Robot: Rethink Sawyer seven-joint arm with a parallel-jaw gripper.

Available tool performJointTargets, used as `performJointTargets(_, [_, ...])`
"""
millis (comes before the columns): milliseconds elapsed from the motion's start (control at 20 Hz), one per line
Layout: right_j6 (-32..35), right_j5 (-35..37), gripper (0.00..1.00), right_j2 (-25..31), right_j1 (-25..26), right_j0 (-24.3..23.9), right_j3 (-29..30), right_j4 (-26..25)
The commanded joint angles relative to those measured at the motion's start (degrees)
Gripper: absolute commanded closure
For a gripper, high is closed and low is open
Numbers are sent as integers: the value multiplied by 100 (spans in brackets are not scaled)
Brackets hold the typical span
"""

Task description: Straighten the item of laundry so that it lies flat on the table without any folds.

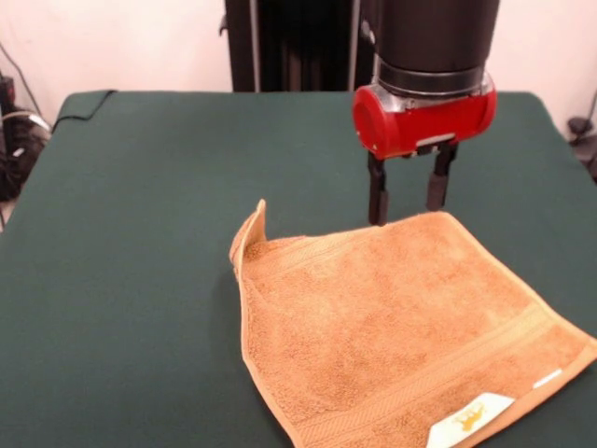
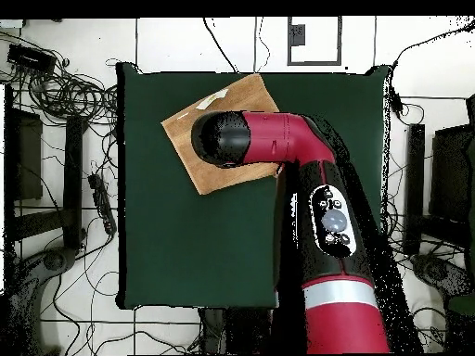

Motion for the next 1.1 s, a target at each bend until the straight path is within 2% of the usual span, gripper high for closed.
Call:
performJointTargets(50, [559,-260,0,108,400,-6,625,-202])
performJointTargets(600, [123,-288,0,227,442,-277,519,-446])
performJointTargets(1100, [81,-390,0,350,351,-512,669,-696])
